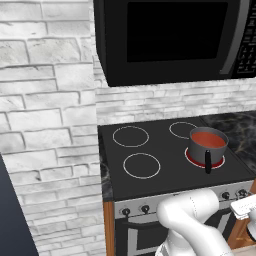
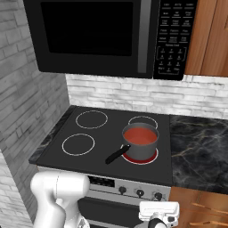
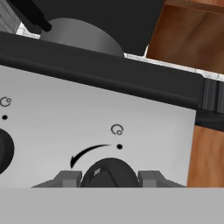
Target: Wait until the marinara sauce is simmered to a deep red color and then turn off the stove.
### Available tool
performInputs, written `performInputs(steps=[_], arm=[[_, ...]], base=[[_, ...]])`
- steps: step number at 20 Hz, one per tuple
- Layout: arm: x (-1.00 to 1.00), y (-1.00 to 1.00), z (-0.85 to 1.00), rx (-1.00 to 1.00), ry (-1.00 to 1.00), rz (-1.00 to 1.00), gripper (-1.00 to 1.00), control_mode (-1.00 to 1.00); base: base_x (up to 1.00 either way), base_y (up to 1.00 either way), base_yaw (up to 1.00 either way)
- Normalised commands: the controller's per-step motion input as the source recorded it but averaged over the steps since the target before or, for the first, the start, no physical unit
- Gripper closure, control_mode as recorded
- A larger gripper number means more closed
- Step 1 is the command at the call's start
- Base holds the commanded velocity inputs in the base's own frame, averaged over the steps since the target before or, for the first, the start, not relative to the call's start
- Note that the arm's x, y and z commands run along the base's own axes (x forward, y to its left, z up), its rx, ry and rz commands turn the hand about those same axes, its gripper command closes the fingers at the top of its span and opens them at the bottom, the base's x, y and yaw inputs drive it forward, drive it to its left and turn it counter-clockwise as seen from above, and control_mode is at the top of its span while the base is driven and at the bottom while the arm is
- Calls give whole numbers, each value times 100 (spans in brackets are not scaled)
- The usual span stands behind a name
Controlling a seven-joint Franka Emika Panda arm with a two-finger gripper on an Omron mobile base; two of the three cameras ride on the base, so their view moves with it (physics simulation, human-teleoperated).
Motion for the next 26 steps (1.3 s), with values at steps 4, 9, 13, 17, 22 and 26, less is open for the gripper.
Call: performInputs(steps=[4, 9, 13, 17, 22, 26], arm=[[0, 0, 0, 0, 0, 0, 100, -100], [0, 0, 0, 0, 0, 0, 100, -100], [0, 0, 0, 0, 0, 0, 100, -100], [0, 0, 0, 0, 0, 0, 100, -100], [0, 0, 0, 0, 0, 0, 100, -100], [0, 0, 0, 0, 0, 0, 100, -100]], base=[[0, 0, 0], [0, 0, 0], [0, 0, 0], [0, 0, 0], [0, 0, 0], [0, 0, 0]])
